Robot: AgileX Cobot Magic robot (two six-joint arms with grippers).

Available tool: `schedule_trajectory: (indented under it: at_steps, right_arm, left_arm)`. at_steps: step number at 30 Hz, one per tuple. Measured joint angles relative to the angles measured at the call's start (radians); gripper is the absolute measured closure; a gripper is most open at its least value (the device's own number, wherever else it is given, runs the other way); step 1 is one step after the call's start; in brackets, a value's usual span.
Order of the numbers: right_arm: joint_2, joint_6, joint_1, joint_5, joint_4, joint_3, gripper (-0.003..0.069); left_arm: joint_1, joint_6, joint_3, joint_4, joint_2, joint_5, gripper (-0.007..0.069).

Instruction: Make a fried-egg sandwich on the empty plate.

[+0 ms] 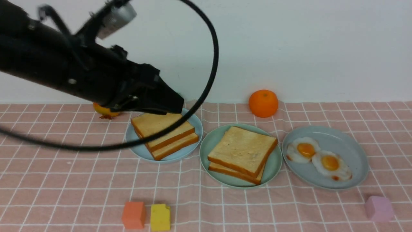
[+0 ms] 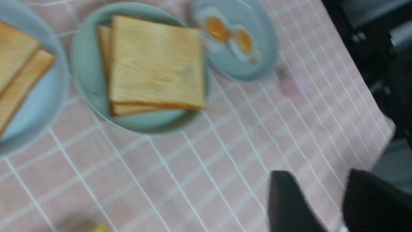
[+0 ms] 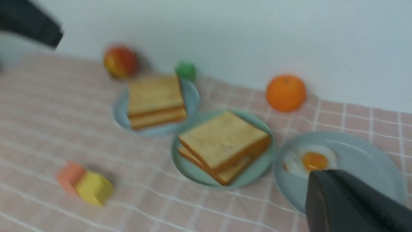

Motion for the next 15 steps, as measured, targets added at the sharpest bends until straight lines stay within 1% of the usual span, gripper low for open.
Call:
schedule_trajectory:
  at_steps: [1, 2, 3, 4, 5, 6, 7, 9, 10, 11, 13, 14, 15]
  right_arm:
    - [-0.054, 0.033, 0.0, -0.003, 0.0, 0.03, 0.0666]
    - [-0.097, 0.048, 0.0, -0.005, 0.0, 0.053, 0.0666]
    - [-0.145, 0.061, 0.0, -0.007, 0.0, 0.078, 0.0665]
    - [-0.175, 0.066, 0.0, -0.008, 0.0, 0.093, 0.0665]
    - [-0.203, 0.07, 0.0, -0.009, 0.0, 0.109, 0.0664]
    - [-0.215, 0.07, 0.0, -0.009, 0.0, 0.116, 0.0665]
    - [-0.256, 0.073, 0.0, -0.009, -0.002, 0.14, 0.0665]
    - [-0.302, 0.073, 0.0, -0.01, -0.003, 0.175, 0.0665]
    - [-0.305, 0.073, 0.0, -0.01, -0.003, 0.178, 0.0665]
    - [-0.324, 0.073, 0.0, -0.01, -0.003, 0.2, 0.0663]
    - [-0.332, 0.074, 0.0, -0.011, -0.003, 0.226, 0.0662]
    - [-0.332, 0.074, 0.0, -0.011, -0.003, 0.228, 0.0662]
    - [-0.332, 0.074, 0.0, -0.011, -0.004, 0.246, 0.0661]
  left_arm:
    - [0.0, -0.03, 0.003, 0.028, -0.056, 0.031, 0.0434]
    - [0.0, -0.051, 0.008, 0.043, -0.091, 0.045, 0.0469]
    - [0.0, -0.089, 0.021, 0.085, -0.145, 0.062, 0.0519]
    - [0.0, -0.12, 0.032, 0.107, -0.184, 0.073, 0.055]
    - [0.0, -0.166, 0.051, 0.157, -0.234, 0.086, 0.059]
    - [0.0, -0.177, 0.055, 0.166, -0.244, 0.089, 0.059]
    - [0.0, -0.26, 0.09, 0.231, -0.319, 0.109, 0.0612]
    - [0.0, -0.405, 0.156, 0.342, -0.444, 0.134, 0.0612]
    - [0.0, -0.416, 0.163, 0.352, -0.455, 0.135, 0.0612]
    - [0.0, -0.523, 0.217, 0.424, -0.546, 0.142, 0.0612]
    - [0.0, -0.636, 0.287, 0.493, -0.655, 0.15, 0.0612]
    - [0.0, -0.654, 0.301, 0.498, -0.676, 0.152, 0.0612]
    - [0.0, -0.702, 0.347, 0.527, -0.742, 0.156, 0.0612]
